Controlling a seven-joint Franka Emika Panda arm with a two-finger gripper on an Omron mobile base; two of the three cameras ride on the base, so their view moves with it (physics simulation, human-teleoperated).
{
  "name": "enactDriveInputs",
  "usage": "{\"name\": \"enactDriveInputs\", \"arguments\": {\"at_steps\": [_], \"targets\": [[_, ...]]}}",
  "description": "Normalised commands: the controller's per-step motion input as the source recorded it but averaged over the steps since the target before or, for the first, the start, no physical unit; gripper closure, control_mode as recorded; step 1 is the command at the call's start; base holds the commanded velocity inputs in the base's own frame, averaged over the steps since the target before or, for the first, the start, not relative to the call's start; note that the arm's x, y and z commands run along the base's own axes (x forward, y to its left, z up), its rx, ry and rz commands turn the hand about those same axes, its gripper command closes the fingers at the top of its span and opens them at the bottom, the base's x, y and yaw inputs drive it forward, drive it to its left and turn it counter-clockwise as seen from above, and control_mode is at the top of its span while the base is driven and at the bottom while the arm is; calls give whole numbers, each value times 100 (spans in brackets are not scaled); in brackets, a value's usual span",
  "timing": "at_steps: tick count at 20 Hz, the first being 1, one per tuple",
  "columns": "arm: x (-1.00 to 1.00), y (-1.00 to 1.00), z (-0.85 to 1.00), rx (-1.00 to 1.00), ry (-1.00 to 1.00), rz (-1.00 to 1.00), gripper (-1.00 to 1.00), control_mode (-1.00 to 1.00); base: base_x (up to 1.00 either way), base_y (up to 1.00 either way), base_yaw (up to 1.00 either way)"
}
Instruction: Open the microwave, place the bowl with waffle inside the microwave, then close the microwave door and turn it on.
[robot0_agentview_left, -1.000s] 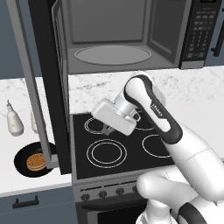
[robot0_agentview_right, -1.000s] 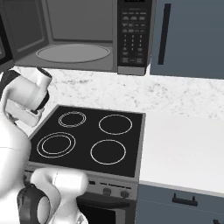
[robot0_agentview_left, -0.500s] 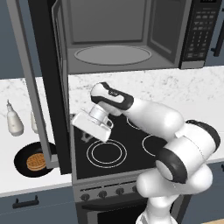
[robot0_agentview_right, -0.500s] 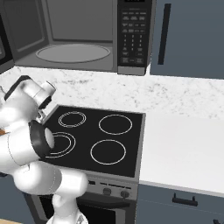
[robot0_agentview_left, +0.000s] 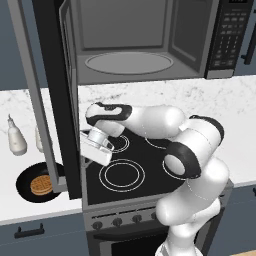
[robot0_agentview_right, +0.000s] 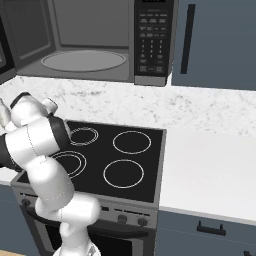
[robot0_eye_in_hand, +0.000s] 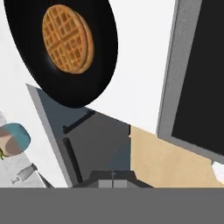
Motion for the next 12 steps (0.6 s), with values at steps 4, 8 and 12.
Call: {"name": "enactDriveInputs", "arguments": {"at_steps": [4, 8, 12], "targets": [[4, 12, -44, -2, -20, 0, 100, -100, 0, 0, 0], [20, 2, -28, 2, -21, 0, -100, -100, 0, 0, 0], [33, 0, -5, 3, -9, 0, -100, -100, 0, 0, 0]]}}
